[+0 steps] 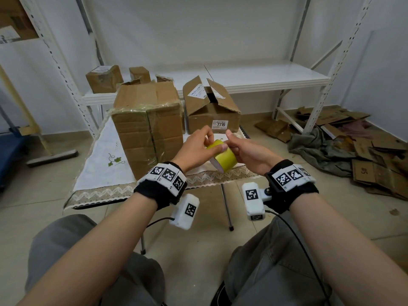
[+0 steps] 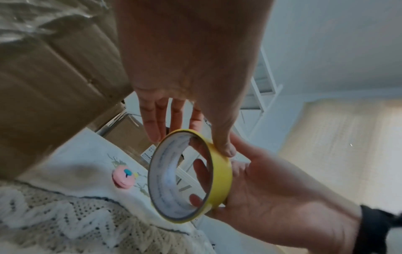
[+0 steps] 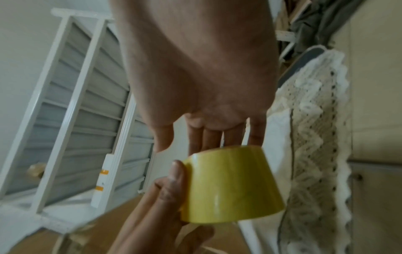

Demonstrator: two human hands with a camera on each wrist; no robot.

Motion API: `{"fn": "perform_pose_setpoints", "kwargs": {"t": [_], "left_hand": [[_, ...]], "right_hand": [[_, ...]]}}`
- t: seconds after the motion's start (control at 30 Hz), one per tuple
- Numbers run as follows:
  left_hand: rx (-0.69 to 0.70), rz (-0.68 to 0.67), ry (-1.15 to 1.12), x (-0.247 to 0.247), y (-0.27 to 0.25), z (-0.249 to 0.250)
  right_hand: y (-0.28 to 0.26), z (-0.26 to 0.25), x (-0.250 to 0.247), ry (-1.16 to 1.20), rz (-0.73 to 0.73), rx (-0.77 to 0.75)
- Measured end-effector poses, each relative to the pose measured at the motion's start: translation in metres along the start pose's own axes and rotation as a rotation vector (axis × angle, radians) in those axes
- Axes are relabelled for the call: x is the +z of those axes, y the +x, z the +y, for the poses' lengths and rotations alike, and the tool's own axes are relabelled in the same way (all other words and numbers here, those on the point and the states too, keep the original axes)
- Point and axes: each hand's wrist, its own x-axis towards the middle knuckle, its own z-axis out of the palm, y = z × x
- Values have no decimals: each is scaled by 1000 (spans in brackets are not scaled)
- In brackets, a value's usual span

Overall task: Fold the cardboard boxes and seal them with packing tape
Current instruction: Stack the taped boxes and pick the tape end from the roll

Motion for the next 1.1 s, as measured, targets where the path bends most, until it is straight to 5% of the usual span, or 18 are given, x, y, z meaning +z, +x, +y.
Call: {"fn": "perform_pose_setpoints", "kwargs": {"t": [0.23,0.43,0.73,1.1], "left_hand": [[-47,-66,-108,-1,-2,-2],[98,-26,-184,-2,-6,1],[133,-3,-257,-5,-13,7],[321,117,-133,-10,-29,2]], "right_hand": [[2,14,-10,-27,-10,-108],[2,17,-11,-28,26,-117],[2,17,-9,82,41,-114],[6,17,-8,223,93,-22]]}}
